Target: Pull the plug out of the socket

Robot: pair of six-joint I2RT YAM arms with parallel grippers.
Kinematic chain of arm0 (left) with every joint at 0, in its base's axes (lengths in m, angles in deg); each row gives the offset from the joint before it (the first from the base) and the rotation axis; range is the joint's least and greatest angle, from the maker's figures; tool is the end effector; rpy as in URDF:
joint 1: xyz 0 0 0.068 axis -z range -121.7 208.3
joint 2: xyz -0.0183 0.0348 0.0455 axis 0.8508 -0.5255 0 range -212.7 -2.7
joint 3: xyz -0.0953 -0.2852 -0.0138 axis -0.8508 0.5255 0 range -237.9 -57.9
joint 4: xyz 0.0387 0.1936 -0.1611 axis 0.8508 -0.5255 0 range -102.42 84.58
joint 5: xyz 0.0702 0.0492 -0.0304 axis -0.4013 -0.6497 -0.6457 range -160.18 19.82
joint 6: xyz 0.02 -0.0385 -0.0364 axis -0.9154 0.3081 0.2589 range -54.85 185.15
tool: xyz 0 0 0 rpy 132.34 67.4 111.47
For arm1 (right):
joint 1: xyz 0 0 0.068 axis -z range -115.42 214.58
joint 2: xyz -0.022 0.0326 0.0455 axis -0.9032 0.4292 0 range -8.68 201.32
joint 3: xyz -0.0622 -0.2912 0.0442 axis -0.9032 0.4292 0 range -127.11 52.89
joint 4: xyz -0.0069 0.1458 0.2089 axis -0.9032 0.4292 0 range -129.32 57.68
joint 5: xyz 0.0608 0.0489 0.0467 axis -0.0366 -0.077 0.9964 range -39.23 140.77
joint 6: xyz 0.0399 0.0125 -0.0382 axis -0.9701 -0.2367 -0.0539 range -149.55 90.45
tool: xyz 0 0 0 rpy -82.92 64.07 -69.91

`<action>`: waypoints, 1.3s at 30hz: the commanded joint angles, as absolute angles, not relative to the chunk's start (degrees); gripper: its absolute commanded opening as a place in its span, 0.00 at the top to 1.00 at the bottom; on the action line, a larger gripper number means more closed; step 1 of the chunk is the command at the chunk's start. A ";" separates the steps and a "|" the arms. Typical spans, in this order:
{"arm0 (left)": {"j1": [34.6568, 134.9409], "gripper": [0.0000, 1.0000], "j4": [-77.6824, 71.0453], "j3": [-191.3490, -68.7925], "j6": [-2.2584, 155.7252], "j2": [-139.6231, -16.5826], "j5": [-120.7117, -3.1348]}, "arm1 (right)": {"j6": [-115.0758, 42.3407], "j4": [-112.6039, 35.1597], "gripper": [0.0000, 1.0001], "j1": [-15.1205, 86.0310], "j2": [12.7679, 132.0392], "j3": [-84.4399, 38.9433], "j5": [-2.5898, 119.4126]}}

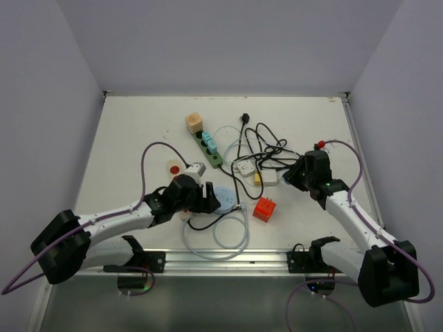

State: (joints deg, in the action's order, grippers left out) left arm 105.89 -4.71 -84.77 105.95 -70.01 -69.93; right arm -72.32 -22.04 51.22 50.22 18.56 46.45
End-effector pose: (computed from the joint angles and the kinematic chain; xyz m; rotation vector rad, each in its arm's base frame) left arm 0.1444 -0.1584 0.2026 0.1446 2.3950 -0.7884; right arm 0.1899 0.0420 0.2444 0.6305 2.2478 0.4131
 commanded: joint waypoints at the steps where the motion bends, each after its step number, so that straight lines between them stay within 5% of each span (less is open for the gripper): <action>1: 105.23 0.24 -3.75 -85.15 105.76 -68.45 -69.91 | -70.51 -25.60 1.00 53.06 51.96 18.35 49.54; 6: 104.71 0.00 -9.62 -88.03 103.83 -63.87 -73.42 | -69.63 -27.27 0.92 55.09 55.30 17.29 50.59; 18: 104.53 0.00 -25.10 -103.93 94.44 -57.54 -88.18 | -66.65 -28.33 0.33 56.85 60.84 14.13 52.97; 30: 102.16 0.01 -25.04 -110.99 87.22 -58.16 -97.17 | -61.02 -18.84 0.31 56.85 55.40 6.13 55.15; 39: 95.39 0.00 -25.55 -119.24 85.73 -63.95 -88.55 | -58.03 -19.95 0.37 53.60 54.69 -3.36 56.12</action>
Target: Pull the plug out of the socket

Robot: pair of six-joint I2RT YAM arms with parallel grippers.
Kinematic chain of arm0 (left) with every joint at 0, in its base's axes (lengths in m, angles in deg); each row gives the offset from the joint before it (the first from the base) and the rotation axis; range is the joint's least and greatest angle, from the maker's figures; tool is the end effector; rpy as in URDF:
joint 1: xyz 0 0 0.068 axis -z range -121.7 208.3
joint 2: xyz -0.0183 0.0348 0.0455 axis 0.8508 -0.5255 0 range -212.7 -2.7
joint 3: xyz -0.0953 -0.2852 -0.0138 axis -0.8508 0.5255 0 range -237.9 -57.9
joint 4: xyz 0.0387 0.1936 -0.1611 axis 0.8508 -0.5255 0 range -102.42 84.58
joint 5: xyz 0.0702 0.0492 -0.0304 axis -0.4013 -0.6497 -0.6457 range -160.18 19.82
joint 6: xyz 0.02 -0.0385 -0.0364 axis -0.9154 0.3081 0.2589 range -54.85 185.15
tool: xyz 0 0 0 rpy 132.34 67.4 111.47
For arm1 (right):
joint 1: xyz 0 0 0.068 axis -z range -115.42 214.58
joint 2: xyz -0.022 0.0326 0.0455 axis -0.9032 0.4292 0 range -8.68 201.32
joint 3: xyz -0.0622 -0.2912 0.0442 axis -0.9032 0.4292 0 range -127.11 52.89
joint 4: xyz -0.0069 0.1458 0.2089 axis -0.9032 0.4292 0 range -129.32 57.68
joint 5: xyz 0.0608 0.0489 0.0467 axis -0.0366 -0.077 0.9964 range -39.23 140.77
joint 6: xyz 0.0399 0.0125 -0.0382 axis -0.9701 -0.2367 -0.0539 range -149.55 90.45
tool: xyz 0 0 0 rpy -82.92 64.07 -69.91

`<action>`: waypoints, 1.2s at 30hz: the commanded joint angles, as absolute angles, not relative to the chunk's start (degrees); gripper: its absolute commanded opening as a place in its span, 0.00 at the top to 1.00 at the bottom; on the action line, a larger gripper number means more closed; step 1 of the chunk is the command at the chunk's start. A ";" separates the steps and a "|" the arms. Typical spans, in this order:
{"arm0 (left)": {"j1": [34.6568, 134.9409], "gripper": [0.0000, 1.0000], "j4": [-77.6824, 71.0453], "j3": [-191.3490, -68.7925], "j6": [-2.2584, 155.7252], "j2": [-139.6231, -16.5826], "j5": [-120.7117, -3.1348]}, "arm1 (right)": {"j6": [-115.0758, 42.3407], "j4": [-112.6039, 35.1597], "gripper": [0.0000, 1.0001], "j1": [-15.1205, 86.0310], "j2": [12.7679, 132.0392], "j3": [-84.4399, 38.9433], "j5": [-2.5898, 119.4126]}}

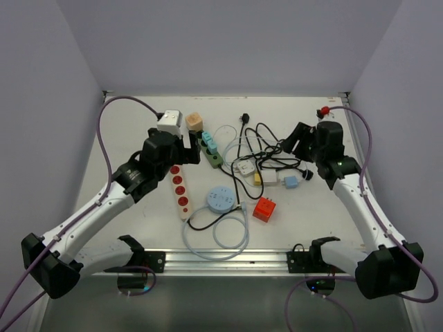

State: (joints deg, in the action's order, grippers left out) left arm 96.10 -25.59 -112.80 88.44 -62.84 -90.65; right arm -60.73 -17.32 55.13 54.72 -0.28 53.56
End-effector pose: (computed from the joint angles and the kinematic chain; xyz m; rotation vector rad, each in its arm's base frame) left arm 0.1799 -0.1220 0.3580 0.0261 1.9993 -0.3291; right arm 0.2262 0.0396 0.3318 0.3801 2.1353 0.4650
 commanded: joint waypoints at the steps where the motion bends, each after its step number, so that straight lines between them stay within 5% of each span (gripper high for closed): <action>1: 95.39 0.00 -25.72 -120.38 85.20 -64.13 -88.64 | -57.59 -21.55 0.37 51.51 55.65 -4.32 57.18; 6: 95.39 0.00 -26.25 -122.07 81.25 -62.38 -98.54 | -48.04 -21.74 0.39 36.76 70.02 -16.60 53.94; 13: 95.39 0.00 -19.85 -111.18 77.91 -51.95 -113.33 | -43.88 -25.08 0.48 29.96 89.11 -29.88 52.97; 21: 95.48 0.00 -15.44 -107.82 75.61 -47.43 -111.59 | -38.35 -19.46 0.48 26.00 111.53 -49.04 48.49; 29: 95.39 0.00 -17.02 -109.23 75.96 -49.45 -108.77 | -36.50 -18.58 0.47 24.06 117.62 -52.40 42.34; 32: 95.39 0.00 -17.02 -109.14 75.88 -49.10 -108.51 | -36.85 -19.44 0.57 23.89 117.80 -51.71 41.55; 36: 95.39 0.00 -16.85 -109.05 75.88 -48.93 -108.33 | -37.29 -22.71 0.92 23.36 115.34 -46.79 38.56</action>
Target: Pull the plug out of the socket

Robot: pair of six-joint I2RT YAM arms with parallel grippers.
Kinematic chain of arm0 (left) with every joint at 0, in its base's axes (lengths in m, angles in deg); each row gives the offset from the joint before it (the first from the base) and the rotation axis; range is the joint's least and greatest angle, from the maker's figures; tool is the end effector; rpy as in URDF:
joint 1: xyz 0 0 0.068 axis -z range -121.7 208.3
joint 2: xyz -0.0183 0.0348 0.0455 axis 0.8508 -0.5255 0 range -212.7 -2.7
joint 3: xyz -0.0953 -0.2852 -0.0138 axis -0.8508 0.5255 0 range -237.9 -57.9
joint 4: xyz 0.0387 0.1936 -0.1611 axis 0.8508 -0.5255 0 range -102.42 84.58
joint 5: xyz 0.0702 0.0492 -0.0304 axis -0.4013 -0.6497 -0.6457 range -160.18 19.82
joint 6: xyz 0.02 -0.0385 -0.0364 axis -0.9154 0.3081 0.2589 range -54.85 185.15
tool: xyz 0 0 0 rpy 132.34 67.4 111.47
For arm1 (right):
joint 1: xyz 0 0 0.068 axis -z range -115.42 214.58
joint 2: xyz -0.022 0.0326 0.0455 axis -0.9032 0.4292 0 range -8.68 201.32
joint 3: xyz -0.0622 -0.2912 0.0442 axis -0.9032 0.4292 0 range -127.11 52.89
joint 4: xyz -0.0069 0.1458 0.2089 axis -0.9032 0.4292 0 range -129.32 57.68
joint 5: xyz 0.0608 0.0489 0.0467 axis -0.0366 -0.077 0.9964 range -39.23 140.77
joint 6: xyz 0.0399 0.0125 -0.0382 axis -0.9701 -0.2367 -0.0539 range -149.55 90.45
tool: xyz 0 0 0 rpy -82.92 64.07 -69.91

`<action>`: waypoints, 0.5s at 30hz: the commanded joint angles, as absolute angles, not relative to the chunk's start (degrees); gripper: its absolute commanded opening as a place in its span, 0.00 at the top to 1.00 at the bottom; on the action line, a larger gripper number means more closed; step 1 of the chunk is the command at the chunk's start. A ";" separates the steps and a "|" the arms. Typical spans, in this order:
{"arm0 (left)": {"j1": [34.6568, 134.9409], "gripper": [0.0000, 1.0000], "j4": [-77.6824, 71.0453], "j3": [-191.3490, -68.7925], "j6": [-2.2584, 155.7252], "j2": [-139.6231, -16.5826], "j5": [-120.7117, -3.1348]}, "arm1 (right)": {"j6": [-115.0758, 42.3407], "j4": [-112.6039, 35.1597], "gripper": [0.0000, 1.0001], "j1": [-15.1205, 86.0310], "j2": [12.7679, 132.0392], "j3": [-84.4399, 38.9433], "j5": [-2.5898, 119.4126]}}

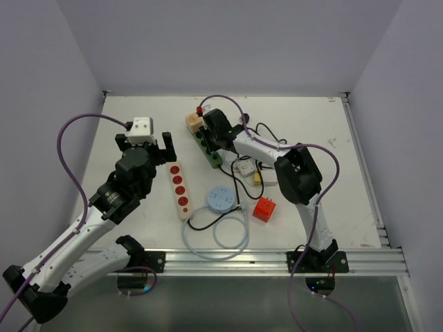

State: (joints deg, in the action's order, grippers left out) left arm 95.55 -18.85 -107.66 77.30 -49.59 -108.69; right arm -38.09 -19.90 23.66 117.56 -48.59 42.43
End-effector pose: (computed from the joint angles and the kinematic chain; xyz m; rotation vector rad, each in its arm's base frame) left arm 0.1404 -0.0758 0.3801 -0.1086 1.7115 -0.0490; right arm 0.3934 0.3334 0.2259 -0.5846 2.2723 0.2595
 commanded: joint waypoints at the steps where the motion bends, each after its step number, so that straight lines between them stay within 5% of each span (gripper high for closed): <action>1: 95.39 0.00 -16.94 -109.05 75.88 -49.01 -108.33 | -37.29 -22.45 1.00 23.36 114.81 -46.96 38.12; 15: 94.42 0.00 -21.59 -111.78 84.30 -54.20 -100.79 | -51.34 -25.69 1.00 24.77 99.09 -39.15 49.27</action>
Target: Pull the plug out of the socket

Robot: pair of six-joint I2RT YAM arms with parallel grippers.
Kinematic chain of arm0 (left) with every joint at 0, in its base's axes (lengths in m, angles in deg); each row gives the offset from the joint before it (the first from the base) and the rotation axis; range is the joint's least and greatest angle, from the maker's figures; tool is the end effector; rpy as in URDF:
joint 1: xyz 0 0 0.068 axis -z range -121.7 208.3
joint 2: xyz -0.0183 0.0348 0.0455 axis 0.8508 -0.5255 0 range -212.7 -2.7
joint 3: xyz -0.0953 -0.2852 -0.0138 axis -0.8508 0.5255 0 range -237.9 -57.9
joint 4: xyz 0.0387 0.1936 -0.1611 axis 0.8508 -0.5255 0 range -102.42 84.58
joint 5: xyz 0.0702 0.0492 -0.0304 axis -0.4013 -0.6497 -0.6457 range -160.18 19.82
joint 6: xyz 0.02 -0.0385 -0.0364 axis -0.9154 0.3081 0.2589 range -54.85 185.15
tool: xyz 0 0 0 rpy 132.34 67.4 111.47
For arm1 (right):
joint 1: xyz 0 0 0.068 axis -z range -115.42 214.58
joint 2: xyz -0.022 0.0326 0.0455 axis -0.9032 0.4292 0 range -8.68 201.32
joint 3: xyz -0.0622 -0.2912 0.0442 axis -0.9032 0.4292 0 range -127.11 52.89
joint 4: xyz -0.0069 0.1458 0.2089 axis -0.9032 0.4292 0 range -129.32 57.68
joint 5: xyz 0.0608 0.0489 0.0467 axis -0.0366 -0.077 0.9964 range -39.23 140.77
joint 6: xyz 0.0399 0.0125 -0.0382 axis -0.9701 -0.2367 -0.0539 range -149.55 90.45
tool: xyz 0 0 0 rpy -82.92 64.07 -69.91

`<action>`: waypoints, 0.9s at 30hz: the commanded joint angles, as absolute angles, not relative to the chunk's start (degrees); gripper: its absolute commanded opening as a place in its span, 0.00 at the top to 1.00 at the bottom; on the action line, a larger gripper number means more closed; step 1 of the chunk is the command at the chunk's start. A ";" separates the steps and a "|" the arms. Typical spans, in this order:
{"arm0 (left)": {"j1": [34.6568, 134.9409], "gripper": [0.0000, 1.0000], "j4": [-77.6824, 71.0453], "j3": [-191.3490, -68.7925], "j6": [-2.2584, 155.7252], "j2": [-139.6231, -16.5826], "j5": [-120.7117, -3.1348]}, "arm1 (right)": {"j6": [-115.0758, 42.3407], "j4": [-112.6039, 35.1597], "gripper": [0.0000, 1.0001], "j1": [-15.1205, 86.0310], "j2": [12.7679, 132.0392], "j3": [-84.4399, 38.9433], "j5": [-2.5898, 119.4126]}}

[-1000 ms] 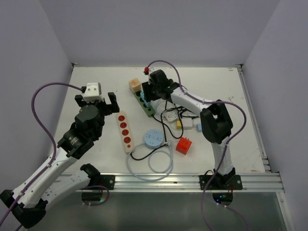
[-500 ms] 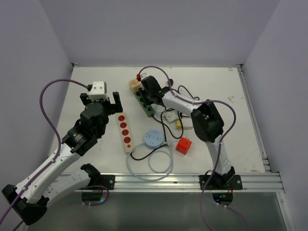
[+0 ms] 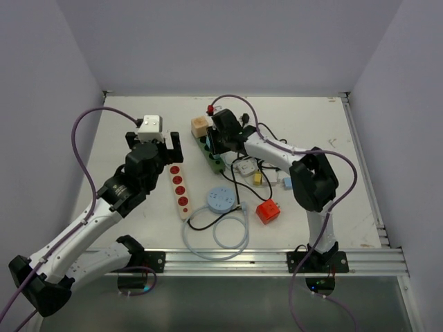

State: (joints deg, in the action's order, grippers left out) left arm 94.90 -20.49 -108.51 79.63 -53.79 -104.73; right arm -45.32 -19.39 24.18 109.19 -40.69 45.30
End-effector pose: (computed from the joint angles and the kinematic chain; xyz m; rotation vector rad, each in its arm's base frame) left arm 0.1556 -0.0876 0.3710 -0.0698 1.7928 -0.0819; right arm 0.3679 0.3081 0.2503 -0.4585 2.3239 0.3711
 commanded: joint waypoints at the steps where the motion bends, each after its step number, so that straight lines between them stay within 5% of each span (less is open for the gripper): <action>1: 94.42 0.00 -22.73 -111.78 85.71 -54.20 -99.47 | -52.48 -26.04 1.00 24.77 98.12 -38.09 49.89; 15: 92.32 0.00 -7.55 -92.10 111.29 -57.45 -70.84 | -66.29 -43.61 1.00 24.59 81.51 -11.48 62.63; 27: 90.11 0.05 6.62 -88.22 114.55 -68.86 -64.03 | -71.21 -50.39 1.00 22.22 78.60 -3.72 65.01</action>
State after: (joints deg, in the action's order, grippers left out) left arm 90.55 0.16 -87.86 112.81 -66.84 -67.00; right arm -68.43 -39.70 23.33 83.13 -2.99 62.56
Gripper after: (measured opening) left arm 0.952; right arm 0.346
